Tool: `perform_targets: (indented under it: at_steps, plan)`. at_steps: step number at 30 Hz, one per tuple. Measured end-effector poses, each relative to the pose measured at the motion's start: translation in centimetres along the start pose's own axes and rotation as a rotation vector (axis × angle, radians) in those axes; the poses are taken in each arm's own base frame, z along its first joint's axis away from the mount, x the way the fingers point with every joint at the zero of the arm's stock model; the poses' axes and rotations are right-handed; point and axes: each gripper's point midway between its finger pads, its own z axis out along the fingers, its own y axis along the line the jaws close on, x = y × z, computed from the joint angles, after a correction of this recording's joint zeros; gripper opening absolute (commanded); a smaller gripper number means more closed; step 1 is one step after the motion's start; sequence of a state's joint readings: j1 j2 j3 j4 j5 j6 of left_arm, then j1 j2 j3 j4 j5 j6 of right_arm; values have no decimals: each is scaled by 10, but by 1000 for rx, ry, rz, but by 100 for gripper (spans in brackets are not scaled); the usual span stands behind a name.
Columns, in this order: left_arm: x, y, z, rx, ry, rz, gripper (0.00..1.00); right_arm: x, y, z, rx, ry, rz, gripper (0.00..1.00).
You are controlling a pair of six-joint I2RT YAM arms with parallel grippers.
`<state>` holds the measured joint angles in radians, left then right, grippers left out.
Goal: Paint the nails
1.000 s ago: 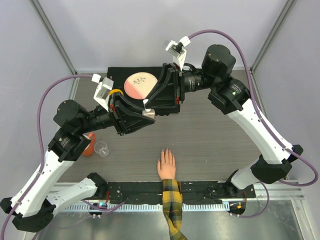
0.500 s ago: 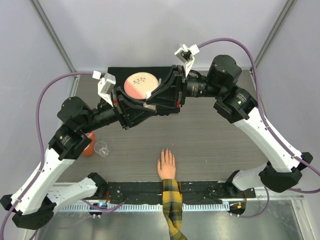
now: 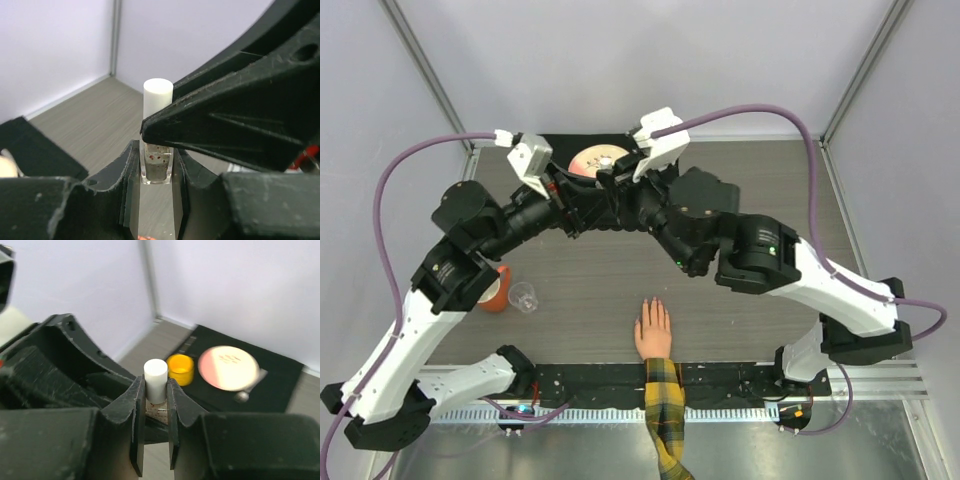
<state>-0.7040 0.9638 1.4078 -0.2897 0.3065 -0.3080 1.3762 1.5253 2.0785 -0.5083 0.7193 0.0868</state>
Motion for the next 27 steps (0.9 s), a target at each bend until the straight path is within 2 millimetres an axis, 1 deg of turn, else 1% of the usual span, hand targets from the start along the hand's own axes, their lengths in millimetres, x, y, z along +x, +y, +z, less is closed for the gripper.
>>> perform_targets:
  at_steps: [1, 4, 5, 6, 7, 9, 11, 12, 14, 17, 20, 21, 22, 23, 24, 25, 27]
  plan:
    - [4, 5, 3, -16, 11, 3, 0, 4, -5, 3, 45, 7, -14, 1]
    - [19, 18, 13, -55, 54, 13, 0, 21, -26, 10, 197, 47, -82, 11]
    - [24, 20, 14, -59, 65, 16, 0, 25, -30, 11, 226, 58, -99, 16]
    - [29, 22, 16, -62, 76, 20, 0, 29, -33, 11, 245, 70, -116, 28]
    - [34, 24, 15, -66, 87, 26, 0, 34, -35, 12, 256, 87, -136, 36]
    - [35, 25, 13, -72, 86, 29, 0, 35, -33, 11, 248, 92, -137, 50]
    - [36, 34, 8, -116, 80, 36, 0, 35, -28, 7, 221, 103, -152, 59]
    - [36, 39, 5, -145, 74, 38, 0, 33, -25, 4, 204, 103, -152, 66]
    - [34, 43, 0, -170, 59, 41, 0, 33, -13, -1, 136, 111, -152, 73]
    - [33, 40, -9, -168, 50, 43, 0, 37, 5, -2, 17, 136, -159, 77]
    - [31, 33, -19, -152, 46, 40, 0, 39, 14, 1, -124, 165, -135, 77]
    - [30, 30, -21, -145, 44, 39, 0, 37, 11, 4, -153, 171, -118, 77]
    - [28, 26, -24, -130, 42, 36, 0, 33, 2, 7, -191, 174, -89, 77]
    - [26, 24, -25, -125, 32, 35, 0, 31, 1, 5, -243, 188, -67, 77]
    - [24, 21, -27, -110, 28, 30, 0, 28, -10, 8, -264, 193, -46, 77]
    - [25, 14, -29, -81, 33, 17, 0, 19, -21, 8, -286, 182, -22, 77]
    - [25, 1, -33, -21, 38, 0, 0, 6, -35, 4, -328, 164, 13, 77]
